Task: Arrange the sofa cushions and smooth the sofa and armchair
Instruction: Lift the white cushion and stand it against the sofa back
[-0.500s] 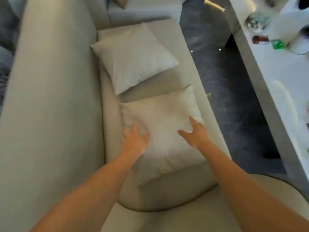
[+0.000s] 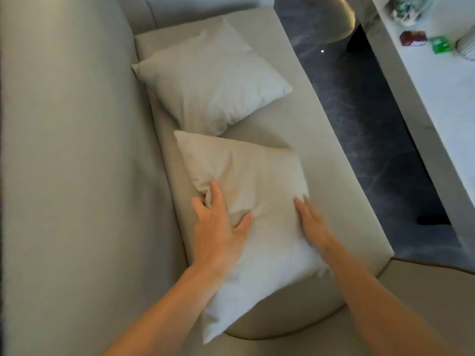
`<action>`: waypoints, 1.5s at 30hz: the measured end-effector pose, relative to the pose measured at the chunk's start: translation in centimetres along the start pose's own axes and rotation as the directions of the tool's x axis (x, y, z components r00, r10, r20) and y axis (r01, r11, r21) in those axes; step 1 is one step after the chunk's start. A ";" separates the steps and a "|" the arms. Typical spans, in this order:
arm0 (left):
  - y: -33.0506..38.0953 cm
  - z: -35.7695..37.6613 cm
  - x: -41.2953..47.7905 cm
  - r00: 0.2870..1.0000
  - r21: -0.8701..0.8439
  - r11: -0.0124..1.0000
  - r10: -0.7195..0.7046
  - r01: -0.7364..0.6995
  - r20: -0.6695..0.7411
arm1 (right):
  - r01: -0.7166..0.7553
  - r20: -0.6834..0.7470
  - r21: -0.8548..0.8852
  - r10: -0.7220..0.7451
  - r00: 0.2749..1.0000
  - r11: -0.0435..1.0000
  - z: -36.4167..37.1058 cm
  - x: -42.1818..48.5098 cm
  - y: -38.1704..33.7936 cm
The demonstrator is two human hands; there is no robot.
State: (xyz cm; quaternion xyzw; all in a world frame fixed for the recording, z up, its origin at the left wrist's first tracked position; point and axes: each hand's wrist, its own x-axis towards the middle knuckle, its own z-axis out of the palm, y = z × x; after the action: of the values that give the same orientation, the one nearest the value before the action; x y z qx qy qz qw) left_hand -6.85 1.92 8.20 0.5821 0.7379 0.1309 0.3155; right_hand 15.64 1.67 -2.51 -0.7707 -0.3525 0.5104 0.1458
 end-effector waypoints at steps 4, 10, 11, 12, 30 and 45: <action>-0.9 -9.0 -1.9 0.993 0.357 0.931 0.104 -0.075 -0.063 | -0.179 0.302 0.280 0.090 0.949 0.943 8.6 -4.7 -4.2; -2.4 -13.2 -1.5 0.998 0.450 0.893 -0.049 0.025 0.041 | -0.242 0.364 0.356 0.104 0.926 0.903 15.1 -6.1 -7.7; -2.0 -13.3 -1.3 0.996 0.516 0.856 -0.065 0.026 0.058 | -0.282 0.403 0.308 0.145 0.904 0.909 14.3 -6.3 -8.0; -1.4 -13.4 -0.8 0.996 0.594 0.804 -0.069 0.020 0.060 | -0.316 0.442 0.234 0.188 0.877 0.919 13.2 -6.3 -8.4; -2.5 -2.4 37.6 0.922 -0.213 0.899 -0.357 0.382 0.149 | 0.245 -0.120 -0.401 -0.316 0.941 0.883 3.4 25.2 -32.1; 6.3 -15.3 33.7 0.976 0.437 0.897 0.143 -0.057 -0.165 | -0.101 0.148 0.492 0.031 0.989 0.865 7.7 18.9 -33.3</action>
State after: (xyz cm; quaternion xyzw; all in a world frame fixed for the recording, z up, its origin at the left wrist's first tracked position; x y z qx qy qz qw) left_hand -15.57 38.16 12.97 0.6590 0.7447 0.0368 0.0991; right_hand -0.02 37.33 0.63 -0.6823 -0.1914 0.6396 0.2980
